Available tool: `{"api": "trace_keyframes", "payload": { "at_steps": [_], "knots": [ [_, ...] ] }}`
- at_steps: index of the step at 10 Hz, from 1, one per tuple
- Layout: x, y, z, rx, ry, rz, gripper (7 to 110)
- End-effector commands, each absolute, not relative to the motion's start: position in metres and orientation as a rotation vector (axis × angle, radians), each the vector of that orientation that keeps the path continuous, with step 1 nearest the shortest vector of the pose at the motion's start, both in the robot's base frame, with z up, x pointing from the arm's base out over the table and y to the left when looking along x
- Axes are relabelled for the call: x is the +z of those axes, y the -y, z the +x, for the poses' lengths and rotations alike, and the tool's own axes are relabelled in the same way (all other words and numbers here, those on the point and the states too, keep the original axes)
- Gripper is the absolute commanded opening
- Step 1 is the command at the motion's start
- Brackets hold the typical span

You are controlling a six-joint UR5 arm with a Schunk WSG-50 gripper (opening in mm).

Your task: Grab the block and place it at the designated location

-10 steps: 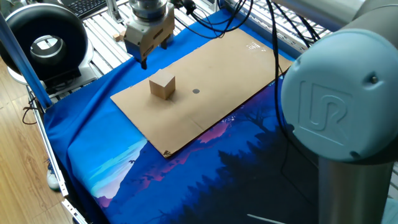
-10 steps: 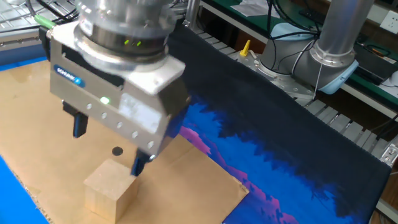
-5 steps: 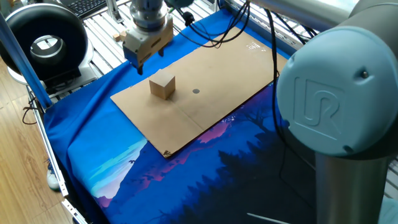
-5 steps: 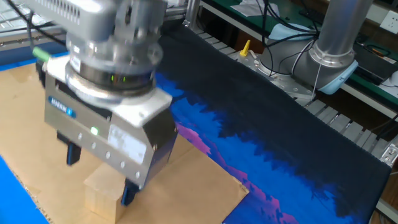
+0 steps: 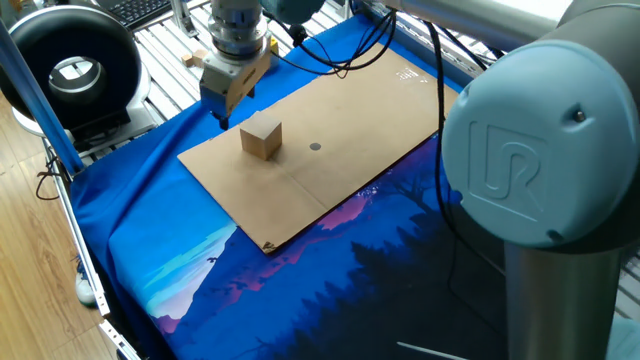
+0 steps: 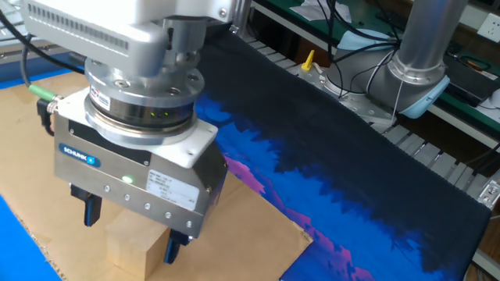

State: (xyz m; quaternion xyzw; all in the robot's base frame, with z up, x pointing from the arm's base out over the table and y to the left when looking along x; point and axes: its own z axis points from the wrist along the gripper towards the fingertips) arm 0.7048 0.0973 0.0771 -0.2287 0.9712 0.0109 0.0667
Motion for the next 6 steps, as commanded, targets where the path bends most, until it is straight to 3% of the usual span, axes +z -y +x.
{"api": "trace_keyframes", "payload": {
  "at_steps": [1, 6],
  "knots": [
    [0.075, -0.096, 0.707, 0.044, -2.900, -0.710, 88],
    [0.065, -0.084, 0.709, 0.021, -2.872, -0.656, 88]
  ]
}}
